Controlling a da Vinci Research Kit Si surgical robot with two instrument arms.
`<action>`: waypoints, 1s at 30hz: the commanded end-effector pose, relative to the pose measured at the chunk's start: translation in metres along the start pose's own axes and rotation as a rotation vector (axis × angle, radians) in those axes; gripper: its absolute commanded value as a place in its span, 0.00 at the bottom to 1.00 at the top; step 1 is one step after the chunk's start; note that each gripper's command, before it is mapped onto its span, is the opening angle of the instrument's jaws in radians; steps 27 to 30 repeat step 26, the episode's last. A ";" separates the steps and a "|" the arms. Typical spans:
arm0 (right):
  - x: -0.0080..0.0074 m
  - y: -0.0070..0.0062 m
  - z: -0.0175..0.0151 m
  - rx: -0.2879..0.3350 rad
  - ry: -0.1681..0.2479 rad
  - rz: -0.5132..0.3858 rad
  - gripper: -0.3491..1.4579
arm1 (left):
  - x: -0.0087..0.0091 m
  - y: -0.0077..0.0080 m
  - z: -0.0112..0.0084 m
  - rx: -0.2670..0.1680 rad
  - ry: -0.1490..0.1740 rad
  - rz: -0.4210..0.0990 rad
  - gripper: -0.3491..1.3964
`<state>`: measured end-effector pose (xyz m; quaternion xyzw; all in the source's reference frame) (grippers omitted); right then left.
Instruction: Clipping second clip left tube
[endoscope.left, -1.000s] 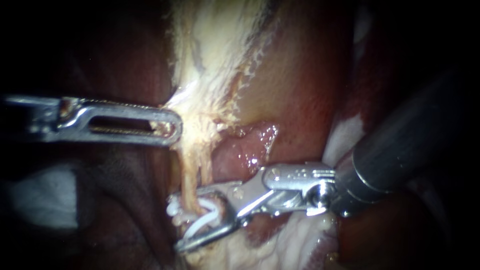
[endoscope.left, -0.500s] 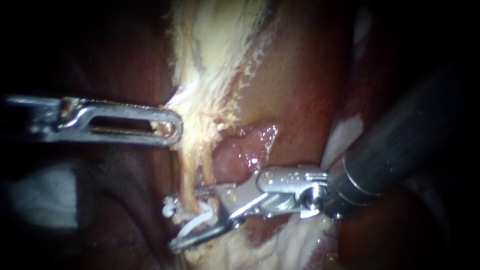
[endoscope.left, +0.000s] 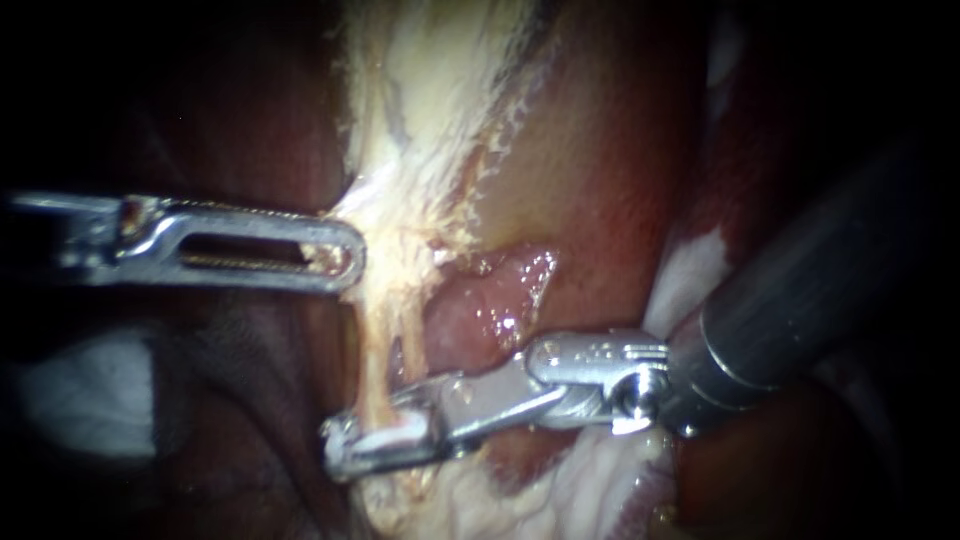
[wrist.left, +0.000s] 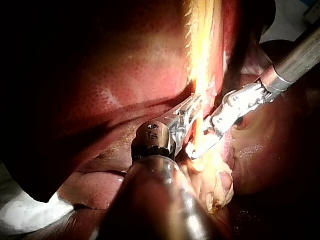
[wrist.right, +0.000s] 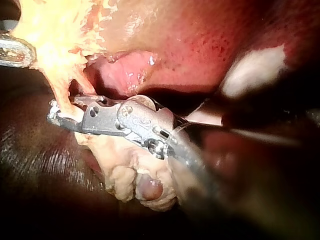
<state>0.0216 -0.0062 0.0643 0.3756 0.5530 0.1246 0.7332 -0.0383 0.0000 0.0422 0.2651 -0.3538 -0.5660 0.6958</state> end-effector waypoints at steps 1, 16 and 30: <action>0.0000 0.0000 -0.0001 -0.003 -0.012 0.009 0.00 | 0.0000 0.0000 0.0000 0.000 0.000 0.000 0.00; -0.0003 0.0001 -0.0003 -0.018 -0.044 0.020 0.00 | 0.0000 0.0000 0.0000 0.000 0.000 0.000 0.00; -0.0004 0.0002 -0.0003 -0.019 -0.044 0.020 0.00 | 0.0000 0.0000 0.0001 0.000 0.000 0.000 0.00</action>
